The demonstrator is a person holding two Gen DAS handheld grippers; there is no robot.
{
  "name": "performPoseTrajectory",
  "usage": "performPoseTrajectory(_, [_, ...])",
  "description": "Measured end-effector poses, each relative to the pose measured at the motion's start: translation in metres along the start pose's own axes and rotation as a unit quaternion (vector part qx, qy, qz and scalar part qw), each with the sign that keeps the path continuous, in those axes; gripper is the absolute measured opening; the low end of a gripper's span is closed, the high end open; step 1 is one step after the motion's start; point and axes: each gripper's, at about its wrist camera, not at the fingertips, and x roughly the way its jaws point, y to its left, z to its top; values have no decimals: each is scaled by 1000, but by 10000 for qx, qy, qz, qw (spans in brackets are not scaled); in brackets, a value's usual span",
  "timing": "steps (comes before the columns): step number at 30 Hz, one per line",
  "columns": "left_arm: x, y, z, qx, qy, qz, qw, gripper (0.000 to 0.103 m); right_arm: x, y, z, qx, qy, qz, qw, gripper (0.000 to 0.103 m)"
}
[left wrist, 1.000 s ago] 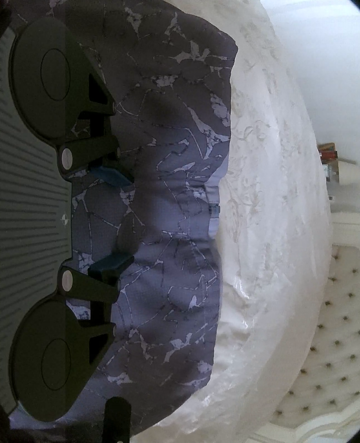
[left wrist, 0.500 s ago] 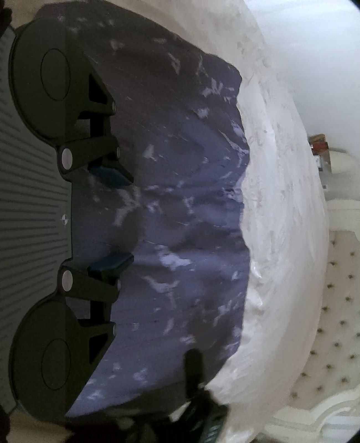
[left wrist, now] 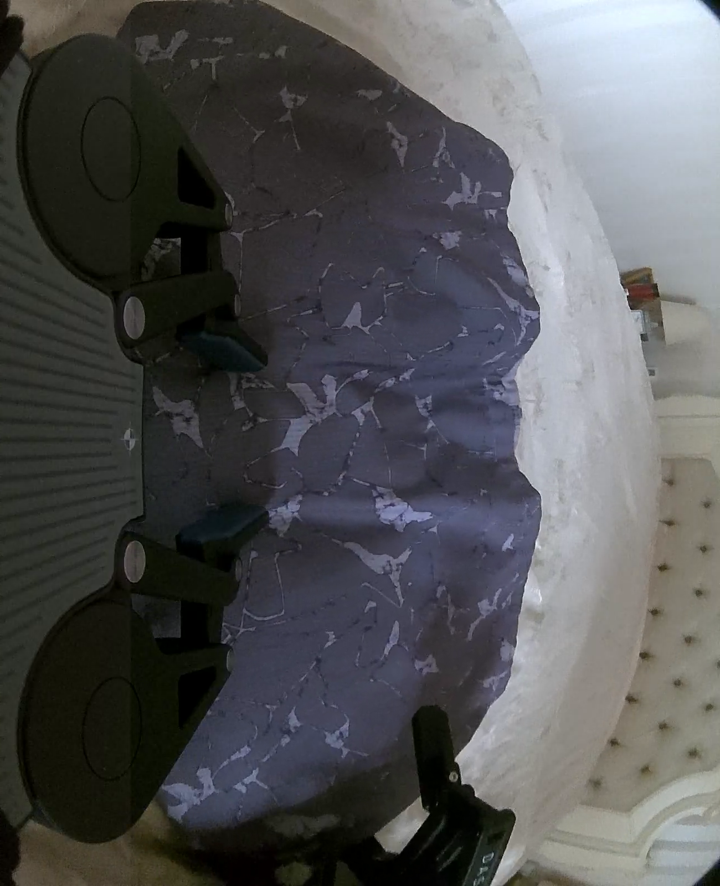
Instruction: Fold large clothes
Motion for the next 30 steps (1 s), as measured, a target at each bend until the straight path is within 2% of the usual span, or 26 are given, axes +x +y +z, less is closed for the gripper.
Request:
performPoseTrajectory(2, [0,1,-2,-36,-29,-26,10000,52,-2,3,0,-84,52,-116,9999,93])
performPoseTrajectory(4, [0,3,-2,-97,-50,-78,9999,52,-3,7,-1,-198,95,-347,9992,72])
performPoseTrajectory(5, [0,5,-3,-125,-57,-103,9999,52,-4,8,-1,-225,91,-367,9990,69])
performPoseTrajectory(6, [0,6,-3,-145,-69,-125,9998,52,-5,9,-3,-217,77,-323,9992,60])
performPoseTrajectory(10, [-3,10,-2,-175,-62,-257,9995,52,-16,21,-2,-214,10,-290,9993,49])
performPoseTrajectory(16, [-18,21,-9,-185,61,-673,9975,51,-36,61,8,-166,16,65,9998,40])
performPoseTrajectory(20, [-25,27,-18,-161,110,-843,9962,52,-37,101,15,-161,174,483,9986,38])
performPoseTrajectory(26, [-25,49,-20,-669,295,-1162,9905,52,3,168,16,-530,694,735,9935,39])
performPoseTrajectory(30, [-25,64,-24,-1067,410,-1330,9845,52,46,209,9,-957,1052,614,9879,40])
